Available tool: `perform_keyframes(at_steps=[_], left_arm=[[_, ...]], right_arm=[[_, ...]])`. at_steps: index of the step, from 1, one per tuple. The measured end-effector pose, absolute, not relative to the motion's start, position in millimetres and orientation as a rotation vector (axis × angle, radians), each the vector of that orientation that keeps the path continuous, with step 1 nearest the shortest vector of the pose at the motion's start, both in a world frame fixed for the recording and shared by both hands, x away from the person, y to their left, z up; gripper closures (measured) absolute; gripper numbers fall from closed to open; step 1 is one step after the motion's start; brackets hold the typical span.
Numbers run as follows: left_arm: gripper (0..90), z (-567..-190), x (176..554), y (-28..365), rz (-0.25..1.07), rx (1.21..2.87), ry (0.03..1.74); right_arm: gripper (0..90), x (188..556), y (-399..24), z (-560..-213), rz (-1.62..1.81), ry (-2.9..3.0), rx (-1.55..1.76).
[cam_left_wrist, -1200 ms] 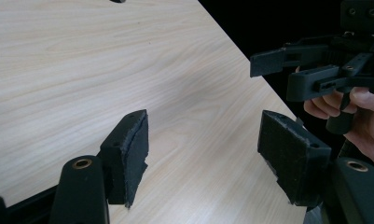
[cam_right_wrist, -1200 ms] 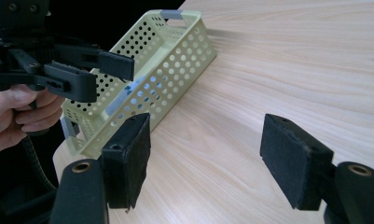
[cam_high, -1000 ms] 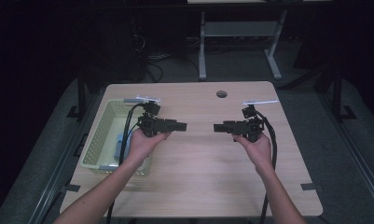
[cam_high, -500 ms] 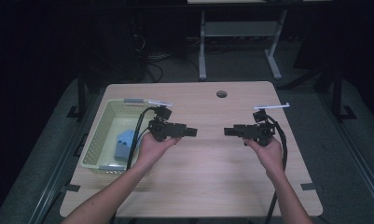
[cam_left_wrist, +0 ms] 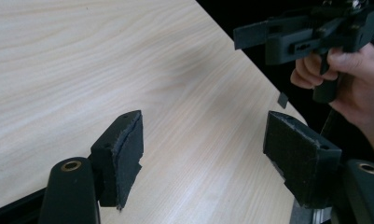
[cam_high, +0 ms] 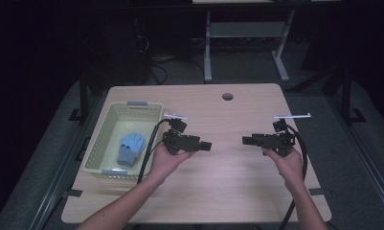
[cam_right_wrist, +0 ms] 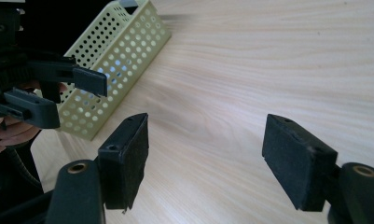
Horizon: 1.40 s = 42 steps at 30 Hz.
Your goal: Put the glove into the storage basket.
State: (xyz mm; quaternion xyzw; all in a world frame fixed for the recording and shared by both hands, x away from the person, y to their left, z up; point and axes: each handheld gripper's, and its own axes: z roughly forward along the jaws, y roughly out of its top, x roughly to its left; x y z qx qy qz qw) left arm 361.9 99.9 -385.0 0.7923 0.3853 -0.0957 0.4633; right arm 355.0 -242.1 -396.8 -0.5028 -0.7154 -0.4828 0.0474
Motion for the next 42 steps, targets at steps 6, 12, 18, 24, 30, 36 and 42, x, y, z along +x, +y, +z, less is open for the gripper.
perform_keyframes(at_steps=[6, 12, 18, 24, 30, 36, 42], left_arm=[[28.3, -394, 357, 96, -0.238, 1.938, 0.948], [27.7, -403, 349, 93, -0.243, 1.934, 0.935], [27.6, -411, 342, 93, -0.247, 1.938, 0.929], [27.4, -418, 331, 97, -0.226, 1.939, 0.908], [27.4, -426, 323, 102, -0.206, 1.930, 0.904], [27.4, -436, 315, 107, -0.190, 1.937, 0.901], [27.0, -446, 305, 112, -0.182, 1.943, 0.899]], right_arm=[[31.1, 351, -252, -403, -1.457, -2.182, -1.558], [31.1, 349, -257, -408, -1.435, -2.183, -1.578], [30.6, 345, -263, -415, -1.433, -2.166, -1.591], [30.7, 336, -268, -425, -1.411, -2.159, -1.603], [30.6, 326, -274, -435, -1.398, -2.153, -1.608], [30.6, 318, -276, -439, -1.403, -2.154, -1.604], [30.6, 311, -275, -443, -1.404, -2.163, -1.587]])
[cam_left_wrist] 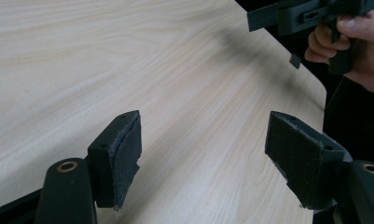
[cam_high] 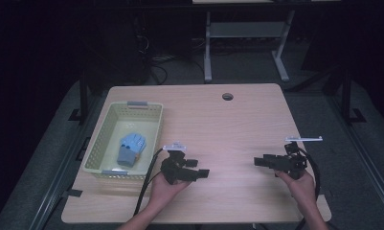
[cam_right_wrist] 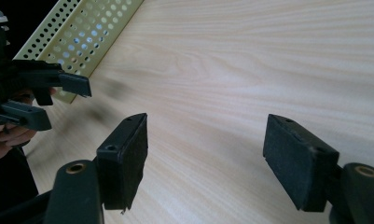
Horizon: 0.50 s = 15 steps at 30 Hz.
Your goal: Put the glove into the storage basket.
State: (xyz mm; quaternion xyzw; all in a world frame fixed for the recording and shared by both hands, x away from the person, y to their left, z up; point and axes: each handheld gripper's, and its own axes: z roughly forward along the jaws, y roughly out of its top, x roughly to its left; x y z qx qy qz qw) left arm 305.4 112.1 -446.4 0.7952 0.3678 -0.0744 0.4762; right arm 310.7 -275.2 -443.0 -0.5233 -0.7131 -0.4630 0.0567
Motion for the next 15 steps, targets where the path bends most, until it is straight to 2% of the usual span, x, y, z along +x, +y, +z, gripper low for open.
perform_keyframes(at_steps=[15], left_arm=[[26.1, -455, 281, 124, -0.152, 1.928, 0.847]], right_arm=[[29.0, 282, -267, -451, -1.442, -2.187, -1.547]])
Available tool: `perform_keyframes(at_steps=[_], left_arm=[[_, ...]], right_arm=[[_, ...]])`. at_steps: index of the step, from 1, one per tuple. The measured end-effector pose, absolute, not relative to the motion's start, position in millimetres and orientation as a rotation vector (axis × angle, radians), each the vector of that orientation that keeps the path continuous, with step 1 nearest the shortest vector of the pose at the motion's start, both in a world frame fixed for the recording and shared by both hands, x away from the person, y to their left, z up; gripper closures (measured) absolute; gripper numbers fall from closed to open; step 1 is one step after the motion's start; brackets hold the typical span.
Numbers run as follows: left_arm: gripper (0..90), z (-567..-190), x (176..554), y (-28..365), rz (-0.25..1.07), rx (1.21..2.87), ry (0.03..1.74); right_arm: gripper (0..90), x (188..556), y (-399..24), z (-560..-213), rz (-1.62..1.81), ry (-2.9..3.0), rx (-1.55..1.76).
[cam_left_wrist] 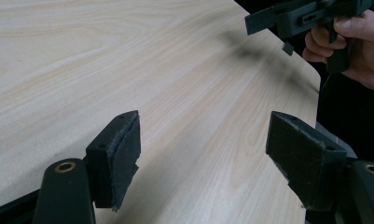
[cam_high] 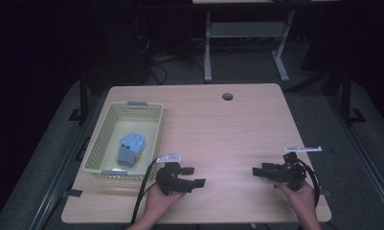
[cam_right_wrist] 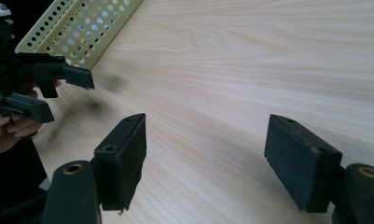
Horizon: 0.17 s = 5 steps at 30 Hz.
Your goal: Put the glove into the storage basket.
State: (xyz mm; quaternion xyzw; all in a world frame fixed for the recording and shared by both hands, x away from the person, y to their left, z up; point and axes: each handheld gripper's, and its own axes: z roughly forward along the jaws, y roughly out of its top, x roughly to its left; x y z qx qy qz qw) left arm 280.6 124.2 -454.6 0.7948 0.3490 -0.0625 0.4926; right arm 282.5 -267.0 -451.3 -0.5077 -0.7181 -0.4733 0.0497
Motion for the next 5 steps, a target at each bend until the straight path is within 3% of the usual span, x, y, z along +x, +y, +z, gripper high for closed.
perform_keyframes(at_steps=[5], left_arm=[[25.7, -452.5, 275.9, 127.0, -0.135, 1.928, 0.816]], right_arm=[[27.9, 274.5, -261.2, -457.8, -1.405, -2.250, -1.509]])
